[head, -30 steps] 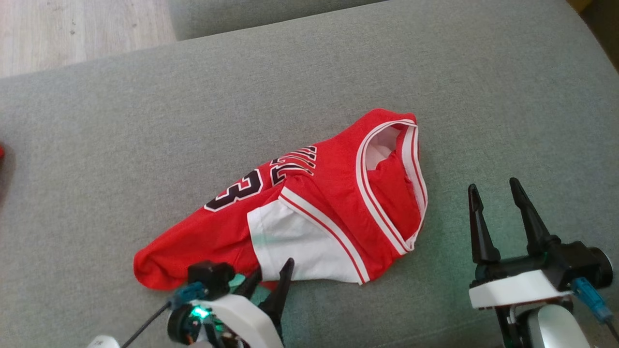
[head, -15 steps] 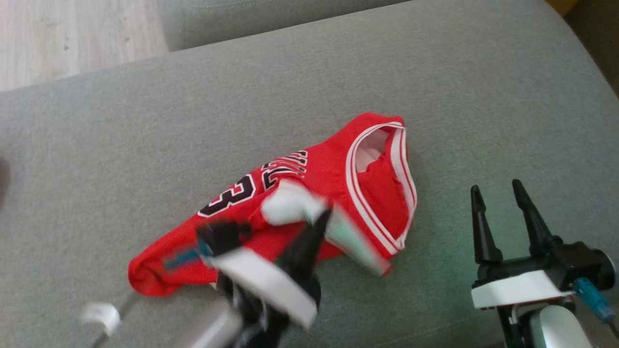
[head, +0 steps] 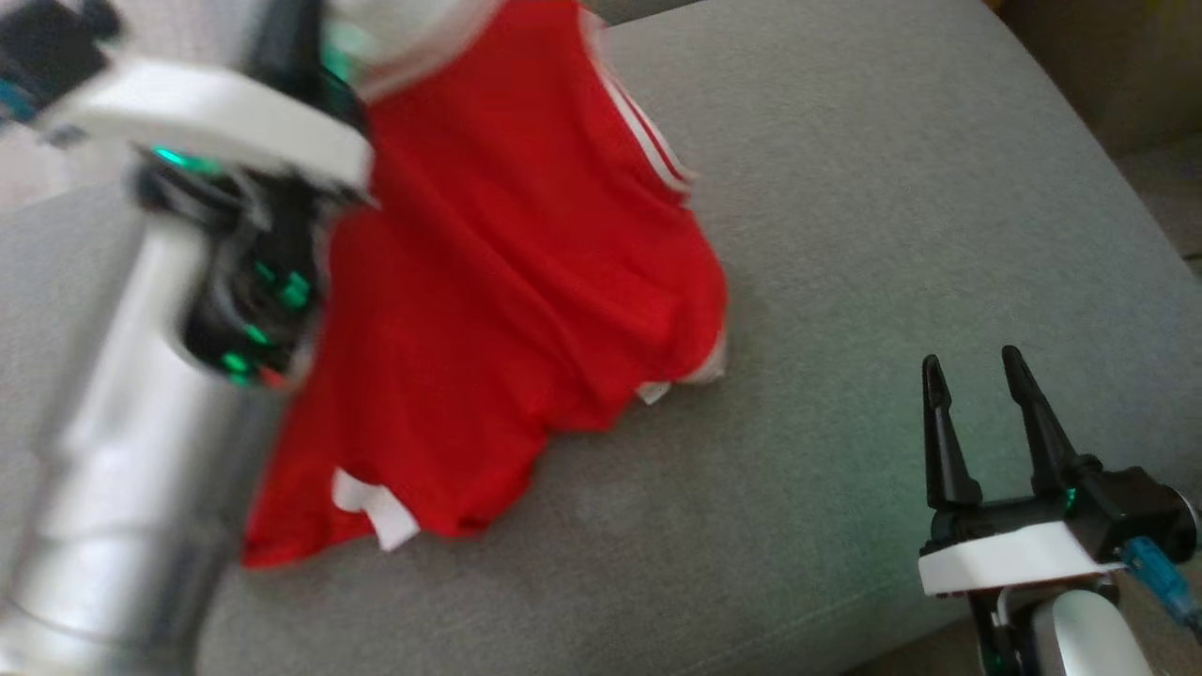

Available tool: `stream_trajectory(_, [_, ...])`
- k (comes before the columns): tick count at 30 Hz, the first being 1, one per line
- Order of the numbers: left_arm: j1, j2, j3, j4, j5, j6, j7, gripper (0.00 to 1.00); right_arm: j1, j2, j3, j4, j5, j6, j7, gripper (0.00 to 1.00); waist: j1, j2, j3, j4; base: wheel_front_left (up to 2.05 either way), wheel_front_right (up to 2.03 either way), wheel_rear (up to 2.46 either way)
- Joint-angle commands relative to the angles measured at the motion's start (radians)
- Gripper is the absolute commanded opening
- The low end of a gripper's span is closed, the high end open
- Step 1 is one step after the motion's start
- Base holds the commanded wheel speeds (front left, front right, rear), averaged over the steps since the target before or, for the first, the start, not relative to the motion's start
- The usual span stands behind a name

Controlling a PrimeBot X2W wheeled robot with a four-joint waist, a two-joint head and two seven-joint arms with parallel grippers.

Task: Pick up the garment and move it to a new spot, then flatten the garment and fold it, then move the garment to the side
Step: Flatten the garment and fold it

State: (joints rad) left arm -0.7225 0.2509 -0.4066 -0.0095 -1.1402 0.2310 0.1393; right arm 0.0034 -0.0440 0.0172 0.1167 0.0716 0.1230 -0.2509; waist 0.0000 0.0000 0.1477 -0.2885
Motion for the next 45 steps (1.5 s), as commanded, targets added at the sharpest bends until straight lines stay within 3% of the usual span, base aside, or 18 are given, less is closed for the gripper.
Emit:
stream_trajectory(1, [-0.068,0.041,0.057,0.006,0.015,0.005,-0.01,0.0,-0.039,-0.006,0.023,-0.026,0.007,0.008,-0.011,1.0,0.0,0.0,0.002,-0.018,0.0,0.0,0.0])
stream_trajectory(6, [-0.219,0.097,0.136,0.237,0.071,-0.032,-0.106,0.0,-0.045,-0.006,0.039,-0.018,0.01,0.008,-0.011,1.0,0.0,0.0,0.011,-0.058,0.0,0.0,0.0])
stream_trajectory(11, [-0.334,0.147,0.111,0.361,0.167,-0.085,-0.172,0.0,-0.049,-0.006,0.038,-0.021,0.008,0.008,-0.011,1.0,0.0,0.0,0.017,-0.07,0.0,0.0,0.0])
stream_trajectory(15, [-0.399,0.137,0.081,0.409,0.203,-0.132,-0.208,0.0,-0.047,-0.006,0.037,-0.022,0.003,0.008,-0.011,1.0,0.0,0.0,0.019,-0.067,0.0,0.0,0.0])
stream_trajectory(21, [-0.388,0.049,-0.014,0.394,0.221,-0.188,-0.209,0.0,-0.058,-0.006,0.04,-0.036,0.007,0.008,-0.011,1.0,0.0,0.0,0.028,-0.052,0.0,0.0,0.0])
stream_trajectory(27, [-0.201,-0.109,-0.206,0.29,0.215,-0.211,-0.152,0.0,-0.061,-0.006,0.04,-0.048,0.01,0.008,-0.011,1.0,0.0,0.0,0.04,-0.041,0.0,0.0,0.0])
stream_trajectory(30, [-0.102,-0.168,-0.308,0.253,0.206,-0.203,-0.134,0.0,-0.071,-0.006,0.047,-0.051,0.014,0.008,-0.011,1.0,0.0,0.0,0.054,-0.045,0.0,0.0,0.0])
stream_trajectory(35, [-0.008,-0.199,-0.471,0.258,0.192,-0.171,-0.16,0.0,-0.095,-0.006,0.077,-0.053,0.031,0.008,-0.011,1.0,0.0,0.0,0.082,-0.071,0.0,0.0,0.0])
stream_trajectory(42, [-0.016,-0.2,-0.672,0.275,0.124,-0.135,-0.236,0.0,-0.114,-0.006,0.118,-0.053,0.054,0.008,-0.011,1.0,0.0,0.0,0.105,-0.115,0.0,0.0,0.0])
stream_trajectory(43, [-0.023,-0.2,-0.702,0.28,0.116,-0.128,-0.247,0.12,-0.115,-0.006,0.12,-0.053,0.057,0.008,-0.011,1.0,0.0,0.0,0.108,-0.119,0.0,0.0,0.0])
stream_trajectory(45, [-0.035,-0.2,-0.755,0.287,0.092,-0.122,-0.258,0.68,-0.117,-0.006,0.122,-0.054,0.06,0.008,-0.011,1.0,0.0,0.0,0.112,-0.123,0.0,0.0,0.0])
